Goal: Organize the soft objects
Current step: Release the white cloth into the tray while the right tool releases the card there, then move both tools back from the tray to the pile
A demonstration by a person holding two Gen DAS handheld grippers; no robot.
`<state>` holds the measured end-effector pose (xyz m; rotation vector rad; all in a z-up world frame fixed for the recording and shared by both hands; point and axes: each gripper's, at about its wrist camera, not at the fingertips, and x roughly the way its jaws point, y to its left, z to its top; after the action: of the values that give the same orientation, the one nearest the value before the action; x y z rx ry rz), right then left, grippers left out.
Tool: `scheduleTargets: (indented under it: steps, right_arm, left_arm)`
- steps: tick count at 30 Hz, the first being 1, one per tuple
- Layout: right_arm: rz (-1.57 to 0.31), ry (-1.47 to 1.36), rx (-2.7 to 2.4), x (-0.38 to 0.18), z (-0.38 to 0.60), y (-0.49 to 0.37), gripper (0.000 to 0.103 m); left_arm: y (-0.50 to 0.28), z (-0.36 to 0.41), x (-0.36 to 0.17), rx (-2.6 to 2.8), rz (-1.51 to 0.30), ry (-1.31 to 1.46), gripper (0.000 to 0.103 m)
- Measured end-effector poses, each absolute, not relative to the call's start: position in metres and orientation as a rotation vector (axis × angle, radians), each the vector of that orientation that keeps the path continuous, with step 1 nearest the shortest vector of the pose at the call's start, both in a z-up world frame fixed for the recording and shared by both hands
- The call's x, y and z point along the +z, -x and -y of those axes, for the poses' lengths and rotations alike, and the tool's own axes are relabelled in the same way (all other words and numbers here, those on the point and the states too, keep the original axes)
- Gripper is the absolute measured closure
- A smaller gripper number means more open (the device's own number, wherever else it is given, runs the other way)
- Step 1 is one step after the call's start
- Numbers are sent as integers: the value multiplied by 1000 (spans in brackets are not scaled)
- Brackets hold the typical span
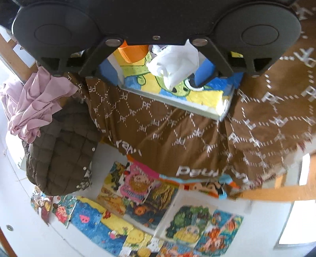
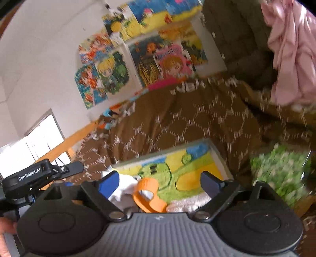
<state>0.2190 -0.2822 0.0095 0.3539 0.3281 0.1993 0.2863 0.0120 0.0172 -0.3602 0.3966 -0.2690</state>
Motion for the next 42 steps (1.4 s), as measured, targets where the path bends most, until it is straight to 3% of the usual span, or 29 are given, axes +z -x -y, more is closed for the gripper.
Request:
scheduleTargets:
  steps: [8,25,42]
  right_arm:
    - [-208,-260,197,44,285,-166,0]
    - [-184,-203,133,54,295,-84,0]
    - [-385,-182,-47,29,301,-54,0]
  left_arm:
    - [-224,-8,52,-258,-289,349,1]
    - [-117,17,50,-237,-255,259,1]
    - [-87,35,19,-261,-379,97,1]
